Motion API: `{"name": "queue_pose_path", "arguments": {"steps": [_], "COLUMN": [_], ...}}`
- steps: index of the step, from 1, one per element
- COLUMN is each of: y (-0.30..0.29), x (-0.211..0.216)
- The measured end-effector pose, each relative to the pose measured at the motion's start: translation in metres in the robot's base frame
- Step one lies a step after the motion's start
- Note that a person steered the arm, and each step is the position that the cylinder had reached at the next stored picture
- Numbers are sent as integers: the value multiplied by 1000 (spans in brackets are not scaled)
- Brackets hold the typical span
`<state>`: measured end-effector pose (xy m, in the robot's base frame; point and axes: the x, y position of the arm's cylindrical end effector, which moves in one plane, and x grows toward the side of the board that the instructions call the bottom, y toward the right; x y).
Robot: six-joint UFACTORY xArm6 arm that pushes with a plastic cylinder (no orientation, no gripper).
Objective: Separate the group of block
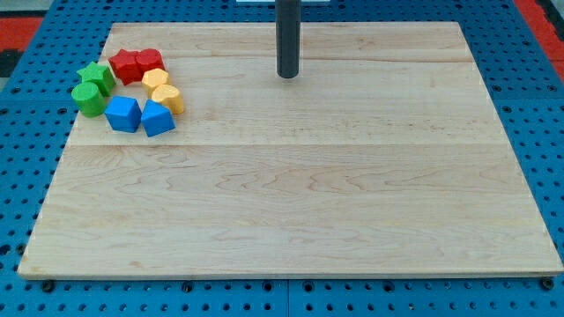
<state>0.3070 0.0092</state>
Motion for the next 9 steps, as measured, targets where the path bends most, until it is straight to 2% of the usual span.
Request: {"name": "queue_pose_path", "arguments": {"steps": [1, 2, 3, 4, 6, 7, 9], "y": [38, 76, 31, -77, -310, -314, -314], "x": [23, 91, 165, 195, 189, 183, 82]}}
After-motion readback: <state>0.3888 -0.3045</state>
